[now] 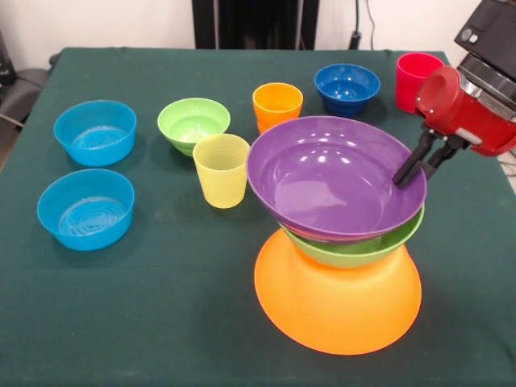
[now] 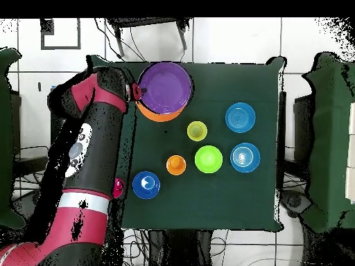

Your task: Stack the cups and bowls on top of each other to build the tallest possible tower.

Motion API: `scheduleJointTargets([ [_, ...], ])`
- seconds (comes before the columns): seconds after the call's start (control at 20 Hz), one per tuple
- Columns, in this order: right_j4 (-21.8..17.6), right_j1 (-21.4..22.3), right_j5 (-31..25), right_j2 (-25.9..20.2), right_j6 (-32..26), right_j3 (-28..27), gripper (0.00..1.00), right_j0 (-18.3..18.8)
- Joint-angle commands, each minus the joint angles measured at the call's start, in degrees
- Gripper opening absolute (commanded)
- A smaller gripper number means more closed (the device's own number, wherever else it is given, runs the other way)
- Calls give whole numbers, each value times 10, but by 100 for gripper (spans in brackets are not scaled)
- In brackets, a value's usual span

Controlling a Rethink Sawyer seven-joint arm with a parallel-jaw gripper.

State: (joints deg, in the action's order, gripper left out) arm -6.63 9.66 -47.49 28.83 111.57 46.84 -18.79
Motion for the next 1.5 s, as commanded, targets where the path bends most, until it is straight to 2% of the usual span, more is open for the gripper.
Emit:
scheduleJointTargets([
  [0.05,1,-25,-10,-59,39,-17,0,-8],
  [1.1,8,-33,-30,-62,28,-41,0,-7],
  [1.5,6,-42,-14,-67,20,-57,0,-2],
])
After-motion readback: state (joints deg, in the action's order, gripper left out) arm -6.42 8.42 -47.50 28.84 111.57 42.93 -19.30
